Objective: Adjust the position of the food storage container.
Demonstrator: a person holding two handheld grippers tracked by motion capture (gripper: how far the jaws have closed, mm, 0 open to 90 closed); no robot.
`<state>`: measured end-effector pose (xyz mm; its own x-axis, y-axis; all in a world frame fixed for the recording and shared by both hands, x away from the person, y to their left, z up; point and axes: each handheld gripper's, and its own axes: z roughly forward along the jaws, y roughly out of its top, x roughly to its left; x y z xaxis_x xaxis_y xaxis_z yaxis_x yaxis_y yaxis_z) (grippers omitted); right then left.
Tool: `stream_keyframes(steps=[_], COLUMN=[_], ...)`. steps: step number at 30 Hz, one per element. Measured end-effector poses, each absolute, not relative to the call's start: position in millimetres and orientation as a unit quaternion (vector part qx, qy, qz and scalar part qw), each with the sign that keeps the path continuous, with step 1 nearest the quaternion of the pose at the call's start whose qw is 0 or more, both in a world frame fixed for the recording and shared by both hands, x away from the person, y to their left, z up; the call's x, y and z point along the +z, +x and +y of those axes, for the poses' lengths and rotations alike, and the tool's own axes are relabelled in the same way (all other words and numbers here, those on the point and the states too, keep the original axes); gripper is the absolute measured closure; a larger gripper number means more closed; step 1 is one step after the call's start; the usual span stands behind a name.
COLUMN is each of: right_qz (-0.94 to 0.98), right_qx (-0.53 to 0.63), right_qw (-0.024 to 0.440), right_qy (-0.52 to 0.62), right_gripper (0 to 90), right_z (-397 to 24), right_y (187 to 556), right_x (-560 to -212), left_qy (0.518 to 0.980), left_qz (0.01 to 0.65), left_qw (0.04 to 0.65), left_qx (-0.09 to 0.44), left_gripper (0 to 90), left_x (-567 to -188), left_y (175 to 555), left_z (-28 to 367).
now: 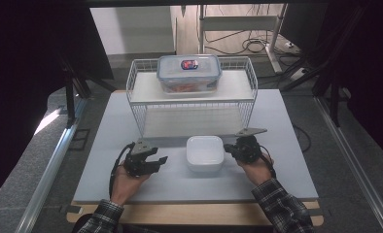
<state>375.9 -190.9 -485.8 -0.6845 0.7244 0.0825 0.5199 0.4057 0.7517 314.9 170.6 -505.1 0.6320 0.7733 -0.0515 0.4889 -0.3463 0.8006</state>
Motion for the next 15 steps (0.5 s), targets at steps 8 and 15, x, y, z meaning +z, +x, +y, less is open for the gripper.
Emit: stream_keyframes(steps=[8,15], right_qz=[0.830,0.834], right_qx=[0.404,0.407], right_qw=[0.113,0.104], right_qy=[0.367,0.359], right_gripper=[89.4,89.4], right_z=[-170.1,-160.2], right_y=[373.7,369.7], right_x=[-489.5,-491.1], left_qy=[0.810,0.824], left_qz=[0.403,0.394], left_qw=[0.397,0.378], left_qx=[0.156,0.152], left_gripper=[66.8,69.4], left_x=[-513.6,-517.1], left_y=[341.9,343.7], left_z=[157.4,147.1])
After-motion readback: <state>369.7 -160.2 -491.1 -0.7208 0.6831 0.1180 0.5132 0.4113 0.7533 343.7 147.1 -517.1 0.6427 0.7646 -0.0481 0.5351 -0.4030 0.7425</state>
